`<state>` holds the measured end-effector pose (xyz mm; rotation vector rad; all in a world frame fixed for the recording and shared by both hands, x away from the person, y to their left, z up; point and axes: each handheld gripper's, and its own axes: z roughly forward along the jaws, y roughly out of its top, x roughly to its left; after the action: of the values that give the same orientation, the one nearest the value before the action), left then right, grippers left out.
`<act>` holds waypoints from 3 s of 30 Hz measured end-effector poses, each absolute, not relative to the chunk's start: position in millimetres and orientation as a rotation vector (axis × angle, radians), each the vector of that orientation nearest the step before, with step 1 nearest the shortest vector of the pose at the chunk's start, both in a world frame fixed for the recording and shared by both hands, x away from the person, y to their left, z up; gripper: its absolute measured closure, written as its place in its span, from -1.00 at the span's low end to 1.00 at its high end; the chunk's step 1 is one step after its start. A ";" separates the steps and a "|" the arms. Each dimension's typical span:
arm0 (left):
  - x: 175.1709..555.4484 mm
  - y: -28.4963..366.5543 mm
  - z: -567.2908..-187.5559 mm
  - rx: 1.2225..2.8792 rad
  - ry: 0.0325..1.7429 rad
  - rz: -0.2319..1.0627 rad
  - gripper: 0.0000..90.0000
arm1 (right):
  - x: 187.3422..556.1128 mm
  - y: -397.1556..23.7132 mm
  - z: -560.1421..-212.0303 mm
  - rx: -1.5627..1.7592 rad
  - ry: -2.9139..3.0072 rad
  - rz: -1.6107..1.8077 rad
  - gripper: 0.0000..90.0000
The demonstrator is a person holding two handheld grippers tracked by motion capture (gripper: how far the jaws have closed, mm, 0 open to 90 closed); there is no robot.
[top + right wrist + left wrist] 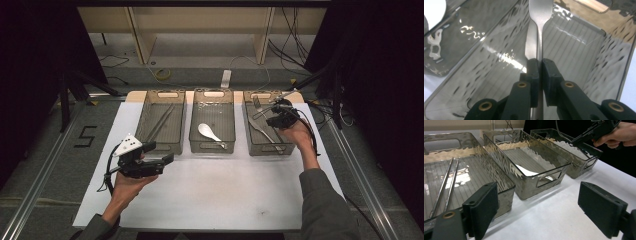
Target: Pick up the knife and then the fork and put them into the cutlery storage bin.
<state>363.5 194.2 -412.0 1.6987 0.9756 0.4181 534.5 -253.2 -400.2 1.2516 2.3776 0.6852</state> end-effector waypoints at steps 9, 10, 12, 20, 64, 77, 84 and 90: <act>363.4 194.5 -412.0 1.698 0.977 0.419 -0.64 | 535.2 -250.2 -403.9 1.265 2.396 0.663 0.88; 363.4 194.5 -412.0 1.698 0.977 0.419 -0.64 | 535.2 -250.1 -404.5 1.271 2.398 0.662 0.88; 363.3 194.5 -411.9 1.698 0.977 0.419 -0.64 | 535.4 -250.3 -405.5 1.273 2.404 0.657 0.88; 363.5 194.5 -412.1 1.698 0.978 0.418 -0.64 | 536.6 -249.8 -408.4 1.288 2.403 0.634 0.88; 363.4 194.4 -412.5 1.704 0.974 0.407 -0.64 | 481.7 -225.0 -380.1 1.254 2.353 1.000 -0.23; 363.4 194.3 -412.5 1.699 0.974 0.401 -0.64 | 456.1 -214.1 -382.9 1.222 2.291 1.095 -0.35; 363.2 193.8 -412.7 1.704 0.972 0.399 -0.64 | 442.9 -207.9 -383.9 1.198 2.255 1.181 -0.39; 362.8 193.2 -412.9 1.705 0.969 0.397 -0.64 | 429.5 -204.4 -386.1 1.158 2.248 1.245 -0.40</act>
<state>362.8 193.2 -412.9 1.7051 0.9688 0.3975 429.5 -204.4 -386.1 1.1575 2.2479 1.2449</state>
